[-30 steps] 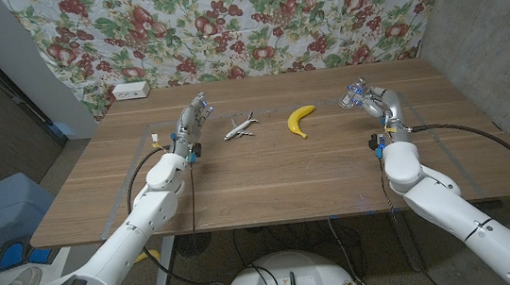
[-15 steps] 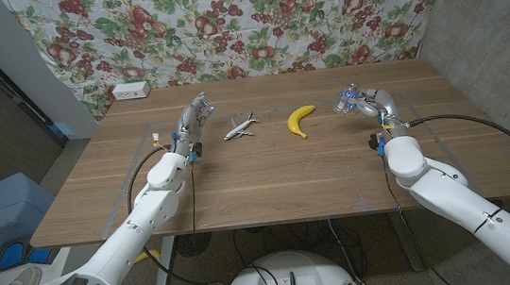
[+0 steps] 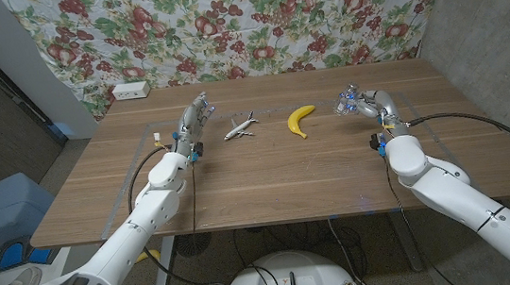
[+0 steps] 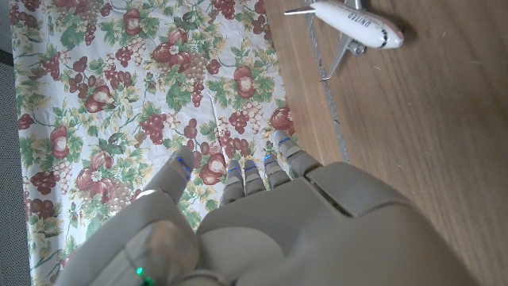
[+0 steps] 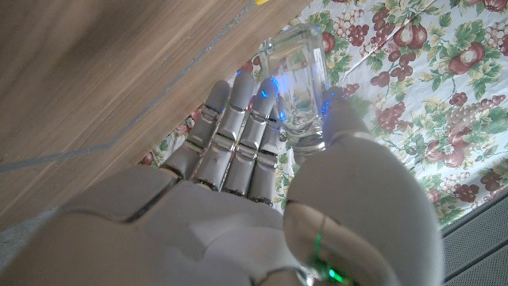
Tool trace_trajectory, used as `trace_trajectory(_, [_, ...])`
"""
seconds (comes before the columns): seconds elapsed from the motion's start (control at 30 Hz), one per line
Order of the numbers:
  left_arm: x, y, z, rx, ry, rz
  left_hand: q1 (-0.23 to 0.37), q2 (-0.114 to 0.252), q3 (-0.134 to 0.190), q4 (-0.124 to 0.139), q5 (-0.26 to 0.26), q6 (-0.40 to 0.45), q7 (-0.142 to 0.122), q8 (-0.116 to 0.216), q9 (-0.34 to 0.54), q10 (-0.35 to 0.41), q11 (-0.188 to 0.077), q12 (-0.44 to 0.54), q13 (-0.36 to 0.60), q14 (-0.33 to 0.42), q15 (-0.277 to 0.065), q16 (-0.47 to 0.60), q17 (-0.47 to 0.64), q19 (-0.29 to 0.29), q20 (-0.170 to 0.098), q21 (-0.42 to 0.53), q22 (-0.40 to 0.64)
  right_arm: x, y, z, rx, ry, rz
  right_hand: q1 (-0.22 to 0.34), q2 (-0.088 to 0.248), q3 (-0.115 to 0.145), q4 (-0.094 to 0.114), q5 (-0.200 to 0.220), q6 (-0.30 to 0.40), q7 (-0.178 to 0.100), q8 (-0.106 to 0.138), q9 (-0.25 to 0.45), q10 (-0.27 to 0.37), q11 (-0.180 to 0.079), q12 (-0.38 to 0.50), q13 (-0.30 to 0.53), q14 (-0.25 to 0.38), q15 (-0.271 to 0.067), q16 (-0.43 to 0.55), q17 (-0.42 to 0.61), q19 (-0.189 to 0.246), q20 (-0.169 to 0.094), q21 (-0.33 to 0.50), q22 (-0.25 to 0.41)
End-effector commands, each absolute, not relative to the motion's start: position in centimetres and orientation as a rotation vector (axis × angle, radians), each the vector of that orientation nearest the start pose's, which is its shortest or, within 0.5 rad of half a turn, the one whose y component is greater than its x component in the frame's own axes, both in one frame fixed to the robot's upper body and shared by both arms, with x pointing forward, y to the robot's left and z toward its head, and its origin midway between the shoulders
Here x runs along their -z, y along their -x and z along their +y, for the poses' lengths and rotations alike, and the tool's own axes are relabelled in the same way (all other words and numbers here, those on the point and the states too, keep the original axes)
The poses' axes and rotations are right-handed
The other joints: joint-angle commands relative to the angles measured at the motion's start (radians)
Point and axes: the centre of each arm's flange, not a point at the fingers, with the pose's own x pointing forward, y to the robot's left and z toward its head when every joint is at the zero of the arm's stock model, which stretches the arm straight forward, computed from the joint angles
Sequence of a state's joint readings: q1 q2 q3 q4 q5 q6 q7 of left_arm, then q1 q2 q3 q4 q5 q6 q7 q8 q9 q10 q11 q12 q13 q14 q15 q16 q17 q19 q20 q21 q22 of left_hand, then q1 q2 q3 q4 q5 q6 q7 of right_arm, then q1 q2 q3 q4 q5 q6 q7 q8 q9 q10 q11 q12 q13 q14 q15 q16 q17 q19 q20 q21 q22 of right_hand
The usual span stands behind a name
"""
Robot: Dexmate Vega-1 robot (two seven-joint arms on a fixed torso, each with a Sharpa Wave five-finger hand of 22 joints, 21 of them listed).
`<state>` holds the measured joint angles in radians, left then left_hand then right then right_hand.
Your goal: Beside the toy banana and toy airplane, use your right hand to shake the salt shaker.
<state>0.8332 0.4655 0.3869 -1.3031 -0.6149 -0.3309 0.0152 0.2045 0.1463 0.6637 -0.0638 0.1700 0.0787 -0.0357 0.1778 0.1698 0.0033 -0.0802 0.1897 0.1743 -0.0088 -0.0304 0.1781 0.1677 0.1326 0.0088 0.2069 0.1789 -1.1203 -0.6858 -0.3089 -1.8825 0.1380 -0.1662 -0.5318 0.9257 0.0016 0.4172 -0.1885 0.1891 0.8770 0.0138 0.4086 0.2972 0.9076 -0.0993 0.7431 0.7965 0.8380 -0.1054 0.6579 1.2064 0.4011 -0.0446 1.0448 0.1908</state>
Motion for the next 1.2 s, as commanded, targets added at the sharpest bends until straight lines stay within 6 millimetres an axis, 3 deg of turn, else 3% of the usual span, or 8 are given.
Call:
trace_trajectory(0.03, [2.0, -65.2, 26.7, 0.196, 0.060, -0.639, 0.011, 0.039, 0.000, 0.003, 0.006, 0.010, 0.001, 0.002, 0.003, 0.002, 0.002, 0.002, 0.004, 0.005, -0.029, 0.003, 0.003, 0.008, 0.000, 0.000, 0.004, 3.2, -56.1, -29.1, 0.319, 0.416, -0.617, 0.128, 0.122, 0.034, 0.033, 0.004, 0.102, -0.078, 0.026, 0.073, 0.039, -0.054, -0.002, 0.004, 0.011, -0.110, -0.002, 0.003, -0.001, -0.037, 0.010, 0.000])
trace_trajectory(0.5, [1.9, -65.5, 26.9, 0.197, 0.058, -0.637, 0.011, 0.038, 0.000, 0.003, 0.006, 0.011, 0.001, 0.002, 0.003, 0.002, 0.003, 0.002, 0.004, 0.005, -0.029, 0.002, 0.003, 0.009, 0.000, 0.000, 0.004, 4.2, -56.0, -28.9, 0.463, 0.237, -0.682, 0.131, 0.123, 0.034, 0.032, 0.004, 0.099, -0.074, 0.024, 0.077, 0.043, -0.050, -0.004, 0.002, 0.018, -0.110, 0.001, 0.005, 0.000, -0.037, 0.021, -0.002])
trace_trajectory(1.2, [2.1, -65.0, 27.0, 0.198, 0.059, -0.643, 0.011, 0.039, 0.000, 0.003, 0.006, 0.010, 0.001, 0.002, 0.003, 0.002, 0.003, 0.002, 0.004, 0.004, -0.029, 0.002, 0.003, 0.009, 0.001, 0.000, 0.004, 3.9, -55.6, -28.9, 0.369, 0.319, -0.654, 0.130, 0.122, 0.033, 0.033, 0.003, 0.102, -0.073, 0.022, 0.078, 0.043, -0.049, -0.005, 0.004, 0.016, -0.110, -0.001, 0.004, -0.005, -0.040, 0.034, -0.003])
